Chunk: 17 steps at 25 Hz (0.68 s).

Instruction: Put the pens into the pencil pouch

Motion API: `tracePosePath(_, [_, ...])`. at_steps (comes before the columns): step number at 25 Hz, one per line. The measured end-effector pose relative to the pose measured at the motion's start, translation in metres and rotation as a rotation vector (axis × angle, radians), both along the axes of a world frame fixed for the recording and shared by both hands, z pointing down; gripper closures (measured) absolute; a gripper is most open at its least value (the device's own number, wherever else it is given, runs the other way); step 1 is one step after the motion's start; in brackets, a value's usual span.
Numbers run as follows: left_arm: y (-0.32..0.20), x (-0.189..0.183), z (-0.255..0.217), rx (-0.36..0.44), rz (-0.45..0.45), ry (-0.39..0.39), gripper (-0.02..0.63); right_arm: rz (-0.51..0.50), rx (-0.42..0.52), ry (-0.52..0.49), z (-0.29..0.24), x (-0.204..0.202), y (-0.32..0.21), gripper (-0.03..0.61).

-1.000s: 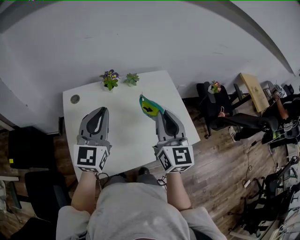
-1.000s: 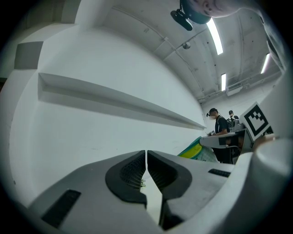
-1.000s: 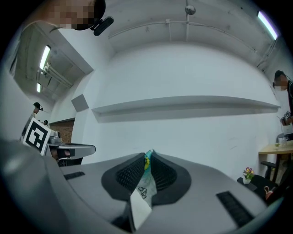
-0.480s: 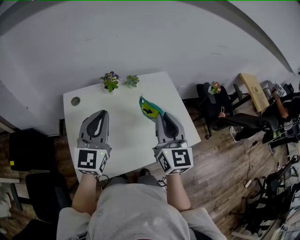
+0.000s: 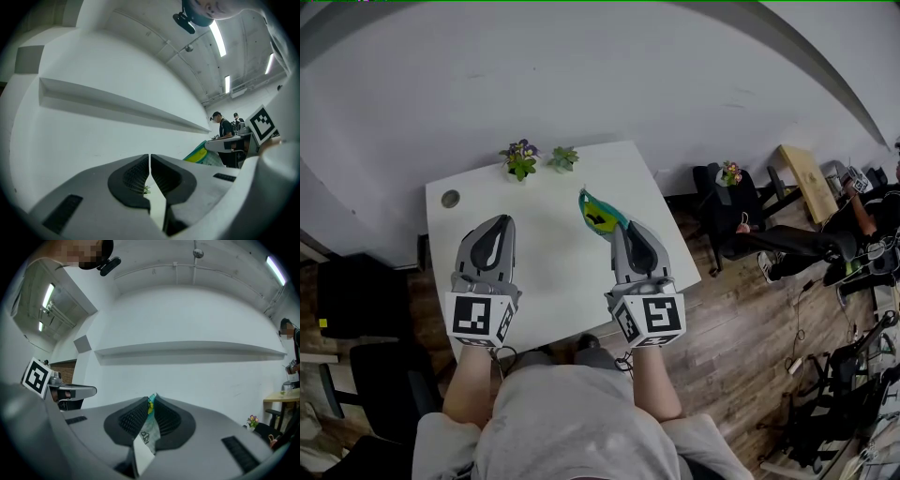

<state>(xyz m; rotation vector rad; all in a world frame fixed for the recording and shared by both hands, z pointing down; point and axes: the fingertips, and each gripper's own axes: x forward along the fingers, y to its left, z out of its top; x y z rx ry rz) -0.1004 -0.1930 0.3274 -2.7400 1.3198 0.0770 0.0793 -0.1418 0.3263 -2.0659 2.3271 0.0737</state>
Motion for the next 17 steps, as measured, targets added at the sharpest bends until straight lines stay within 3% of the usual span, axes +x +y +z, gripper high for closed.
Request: tracePosePath(17, [0.0037, 0.002, 0.001, -0.008, -0.013, 0.014, 0.578, -0.006, 0.007, 0.008, -0.0019, 0.0018, 0.0043, 0.523])
